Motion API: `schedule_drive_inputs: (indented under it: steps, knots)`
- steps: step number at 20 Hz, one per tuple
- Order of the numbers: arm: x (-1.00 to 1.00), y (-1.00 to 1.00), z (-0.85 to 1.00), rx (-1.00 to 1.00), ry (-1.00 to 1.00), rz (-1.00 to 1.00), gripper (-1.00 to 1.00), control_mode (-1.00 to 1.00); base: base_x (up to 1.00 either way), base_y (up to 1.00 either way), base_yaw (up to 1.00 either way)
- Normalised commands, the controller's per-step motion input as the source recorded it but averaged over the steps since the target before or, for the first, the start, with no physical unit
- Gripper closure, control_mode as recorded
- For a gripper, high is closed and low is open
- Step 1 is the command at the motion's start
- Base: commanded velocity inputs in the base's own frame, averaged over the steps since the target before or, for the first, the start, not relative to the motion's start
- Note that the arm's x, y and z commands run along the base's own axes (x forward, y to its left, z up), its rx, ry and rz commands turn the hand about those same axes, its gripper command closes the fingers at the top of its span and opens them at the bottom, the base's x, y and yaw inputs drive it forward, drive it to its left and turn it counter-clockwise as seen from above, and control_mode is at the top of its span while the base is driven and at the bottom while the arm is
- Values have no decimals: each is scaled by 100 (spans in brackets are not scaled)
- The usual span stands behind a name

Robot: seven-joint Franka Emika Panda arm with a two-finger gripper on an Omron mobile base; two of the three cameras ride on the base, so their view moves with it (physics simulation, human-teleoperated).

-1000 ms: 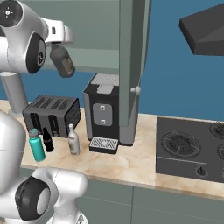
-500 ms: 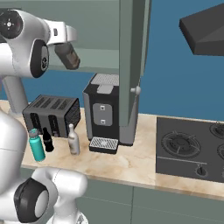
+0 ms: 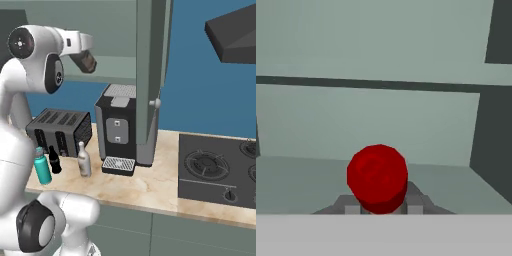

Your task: Sort all alcoholic drinks to one cabinet, and non-alcoholic drinks to the other.

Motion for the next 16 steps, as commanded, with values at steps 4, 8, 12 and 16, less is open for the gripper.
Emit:
schedule_drive_inputs:
  steps: [4, 8, 12, 16]
  knots:
    - [33, 0, 0, 3, -6, -3, 100, -100, 0, 0, 0]
    - [29, 0, 0, 2, -5, -4, 100, -100, 0, 0, 0]
    - [29, 0, 0, 2, -2, -4, 100, -100, 0, 0, 0]
    - [33, -1, 3, 2, 2, -5, 100, -100, 0, 0, 0]
